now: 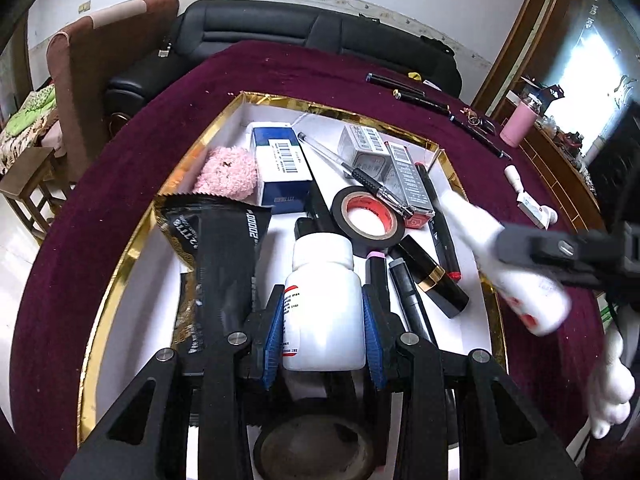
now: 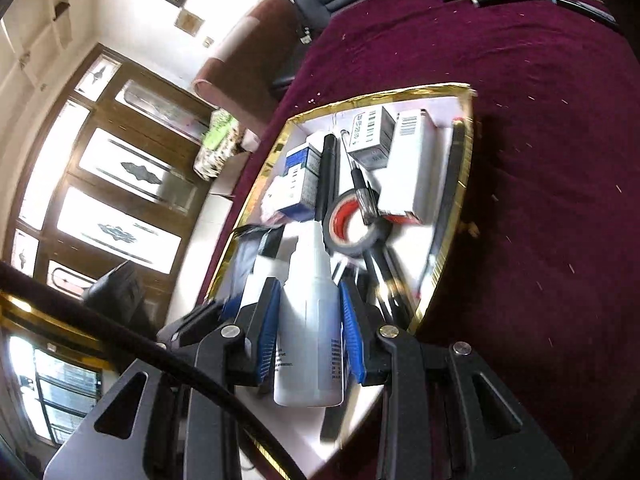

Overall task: Organize objects
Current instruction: 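Carry the pill bottle and spray bottle into the tray with both grippers, then open both grippers and withdraw them from the tray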

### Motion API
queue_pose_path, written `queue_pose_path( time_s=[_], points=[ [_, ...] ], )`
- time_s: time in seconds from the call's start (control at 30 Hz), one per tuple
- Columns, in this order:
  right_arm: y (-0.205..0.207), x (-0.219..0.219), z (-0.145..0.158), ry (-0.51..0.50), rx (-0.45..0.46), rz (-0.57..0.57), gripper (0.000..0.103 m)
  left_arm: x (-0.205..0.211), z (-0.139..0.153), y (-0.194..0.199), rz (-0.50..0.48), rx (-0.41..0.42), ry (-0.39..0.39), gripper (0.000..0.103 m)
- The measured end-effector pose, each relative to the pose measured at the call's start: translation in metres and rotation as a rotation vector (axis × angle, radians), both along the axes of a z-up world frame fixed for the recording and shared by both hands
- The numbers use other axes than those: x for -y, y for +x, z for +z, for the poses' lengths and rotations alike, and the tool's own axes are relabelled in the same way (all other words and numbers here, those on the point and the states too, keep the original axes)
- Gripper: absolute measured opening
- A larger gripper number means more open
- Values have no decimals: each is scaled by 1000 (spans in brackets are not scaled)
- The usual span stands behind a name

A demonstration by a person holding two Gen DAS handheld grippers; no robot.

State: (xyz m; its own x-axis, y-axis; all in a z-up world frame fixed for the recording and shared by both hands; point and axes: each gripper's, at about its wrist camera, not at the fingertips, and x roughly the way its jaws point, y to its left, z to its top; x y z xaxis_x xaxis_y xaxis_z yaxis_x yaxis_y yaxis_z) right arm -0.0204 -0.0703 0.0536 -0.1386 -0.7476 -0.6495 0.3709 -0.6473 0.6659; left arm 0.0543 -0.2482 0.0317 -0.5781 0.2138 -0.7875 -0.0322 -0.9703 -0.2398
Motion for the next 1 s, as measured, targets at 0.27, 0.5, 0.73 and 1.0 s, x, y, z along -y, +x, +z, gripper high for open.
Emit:
queue_pose_path(
  time_s=[0.27,0.5,0.73,1.0],
  points=[
    [-41,43,-7,113,-8,-2,28,4,4,7,-5,-26,30,31],
    [-61,73,-11,207,-47,-3,28,11,23,28,-16,-98,58,36],
    [-72,90,-14,304,-104,-22,28,12,31,38,-17,-132,62,38],
    [-88,92,-24,261,-55,-73,30,5,29,39,-29,-129,44,38]
  ],
)
